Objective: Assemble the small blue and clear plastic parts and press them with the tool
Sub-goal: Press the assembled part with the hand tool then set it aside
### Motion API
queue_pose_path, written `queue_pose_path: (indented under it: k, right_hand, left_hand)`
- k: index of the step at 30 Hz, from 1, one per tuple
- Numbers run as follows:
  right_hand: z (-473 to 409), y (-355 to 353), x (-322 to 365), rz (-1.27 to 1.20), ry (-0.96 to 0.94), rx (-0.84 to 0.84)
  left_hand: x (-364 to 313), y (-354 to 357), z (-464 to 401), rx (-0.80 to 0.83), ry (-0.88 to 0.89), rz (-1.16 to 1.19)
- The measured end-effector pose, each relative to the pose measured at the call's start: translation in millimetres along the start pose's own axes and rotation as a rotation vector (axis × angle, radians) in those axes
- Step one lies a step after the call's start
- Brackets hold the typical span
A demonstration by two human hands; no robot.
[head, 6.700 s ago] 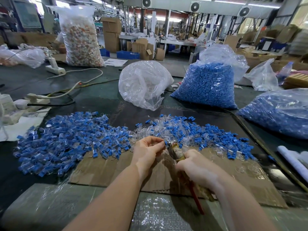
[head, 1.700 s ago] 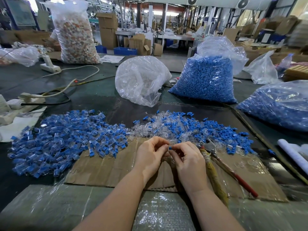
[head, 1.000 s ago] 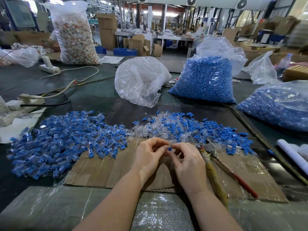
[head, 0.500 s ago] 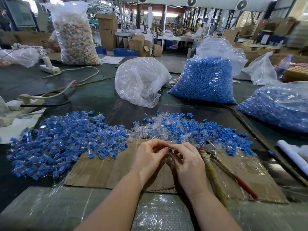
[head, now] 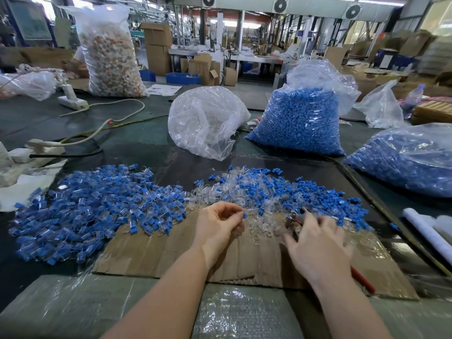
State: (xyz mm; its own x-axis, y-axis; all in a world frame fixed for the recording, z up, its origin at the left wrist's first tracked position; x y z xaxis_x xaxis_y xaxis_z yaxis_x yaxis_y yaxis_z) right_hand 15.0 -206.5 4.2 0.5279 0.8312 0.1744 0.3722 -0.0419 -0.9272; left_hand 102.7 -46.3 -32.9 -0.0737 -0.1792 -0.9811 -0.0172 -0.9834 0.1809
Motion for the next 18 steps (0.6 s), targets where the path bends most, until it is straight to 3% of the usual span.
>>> queue_pose_path:
  k: [4,9,12,15,18]
  right_hand:
    - [5.1,1.8,-28.1,0.101,0.136,0.198]
    - [4.1,-4.8,-23.4,0.041,0.070,0.126]
    - [-1.5,-12.0,-13.6,-0.090,0.006,0.107]
    - [-0.9,-15.4,9.2,-0.355,-0.025,0.270]
    - [2.2,-14.6,31.1,-0.471,-0.070,0.391]
  left_hand:
    - [2.3,-1.1,-4.9,-0.029,-0.060,0.045]
    - [2.9,-2.6,-8.4,-0.041,-0.069,0.033]
    - [3.0,-3.5,-10.0,-0.047,-0.100,0.072]
    - [3.3,-3.7,-11.9,-0.064,-0.137,0.112]
    - [2.9,-3.9,-13.3,-0.084,-0.153,0.136]
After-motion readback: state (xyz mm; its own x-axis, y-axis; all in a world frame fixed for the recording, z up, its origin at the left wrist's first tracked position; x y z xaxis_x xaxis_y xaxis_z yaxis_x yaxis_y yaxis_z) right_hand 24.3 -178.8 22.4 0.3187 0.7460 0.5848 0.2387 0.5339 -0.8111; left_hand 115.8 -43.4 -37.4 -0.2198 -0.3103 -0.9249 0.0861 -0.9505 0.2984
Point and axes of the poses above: each hand's wrist, its own z-axis away from the middle knuckle, its own y-axis out of the palm, x = y × z, the point moved 4 cm from there along -z, towards the middle knuckle, and after that the axes turned 13 degrees about -x, right-handed, at the moved point
